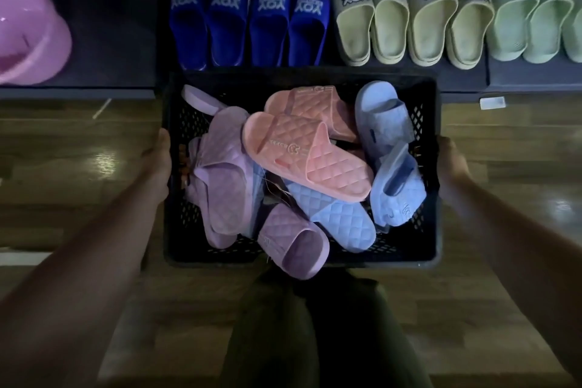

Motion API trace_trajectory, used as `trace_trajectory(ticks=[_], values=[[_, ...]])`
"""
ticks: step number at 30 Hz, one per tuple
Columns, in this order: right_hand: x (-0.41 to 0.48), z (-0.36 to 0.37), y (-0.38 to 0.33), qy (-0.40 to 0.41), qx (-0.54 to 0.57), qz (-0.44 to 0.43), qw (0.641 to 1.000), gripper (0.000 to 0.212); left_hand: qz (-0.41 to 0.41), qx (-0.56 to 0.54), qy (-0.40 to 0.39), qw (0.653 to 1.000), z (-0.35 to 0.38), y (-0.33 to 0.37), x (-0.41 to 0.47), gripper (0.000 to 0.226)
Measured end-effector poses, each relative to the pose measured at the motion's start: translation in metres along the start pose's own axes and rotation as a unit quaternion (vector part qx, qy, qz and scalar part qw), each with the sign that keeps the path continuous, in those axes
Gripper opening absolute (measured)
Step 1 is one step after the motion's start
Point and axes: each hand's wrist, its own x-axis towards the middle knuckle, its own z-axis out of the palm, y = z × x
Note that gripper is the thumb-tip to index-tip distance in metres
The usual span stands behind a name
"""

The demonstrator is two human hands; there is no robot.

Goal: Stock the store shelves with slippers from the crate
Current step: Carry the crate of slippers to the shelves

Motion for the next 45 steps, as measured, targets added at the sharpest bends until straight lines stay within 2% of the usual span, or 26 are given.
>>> trace_trajectory(ticks=[7,12,15,18,22,23,24,26,28,29,32,33,35,37,42,45], values=[[0.049,0.029,0.045,-0.006,-0.032,0.017,0.999,0.026,-0.016,0.014,-0.013,1.0,0.011,-0.028,0.044,0.07],[0.06,0.038,0.039,-0.01,-0.002,0.031,0.999,0.033,-0.012,0.016,-0.011,1.0,0.023,-0.029,0.062,0.067],[0.052,0.041,0.033,0.009,0.056,0.073,0.996,0.041,-0.02,0.001,-0.041,0.999,0.018,-0.034,0.073,0.076],[0.042,0.042,0.032,0.013,0.103,0.096,0.99,0.04,-0.016,0.003,-0.056,0.998,0.012,-0.039,0.08,0.089],[0.04,0.04,0.031,0.003,0.103,0.086,0.991,0.043,-0.008,0.031,-0.051,0.998,0.004,-0.049,0.097,0.103],[0.039,0.039,0.032,-0.004,0.105,0.089,0.99,0.043,-0.015,0.042,-0.027,0.999,0.006,-0.049,0.096,0.105],[0.039,0.038,0.033,-0.009,0.104,0.091,0.99,0.045,-0.009,0.066,0.003,0.998,0.008,-0.048,0.091,0.103],[0.038,0.03,0.034,0.003,0.044,0.086,0.995,0.052,0.027,0.112,0.061,0.991,0.017,-0.042,0.071,0.081],[0.033,0.013,0.032,0.042,-0.025,0.059,0.997,0.054,0.065,0.109,0.09,0.988,0.027,-0.042,0.059,0.06],[0.03,0.003,0.031,0.048,-0.022,0.045,0.998,0.051,0.069,0.082,0.095,0.99,0.028,-0.041,0.054,0.055],[0.014,-0.018,0.027,0.023,0.016,0.026,0.999,0.036,0.061,0.042,0.145,0.987,0.01,-0.045,0.057,0.062],[0.004,-0.022,0.023,0.016,0.02,0.018,1.0,0.031,0.056,0.052,0.138,0.987,0.004,-0.042,0.05,0.061],[-0.017,-0.026,0.016,0.009,0.023,0.016,1.0,0.021,0.059,0.098,0.114,0.987,-0.002,-0.023,0.001,0.044],[-0.042,-0.03,0.01,-0.008,0.009,0.022,1.0,0.018,0.091,0.138,0.082,0.983,-0.009,-0.013,-0.044,0.032],[-0.12,-0.048,-0.004,-0.054,-0.02,0.032,0.998,0.021,0.085,0.184,-0.038,0.978,-0.038,-0.024,-0.095,0.036],[-0.171,-0.059,-0.014,-0.057,-0.042,0.02,0.997,0.024,0.11,0.219,-0.069,0.967,-0.048,0.002,-0.171,0.033]])
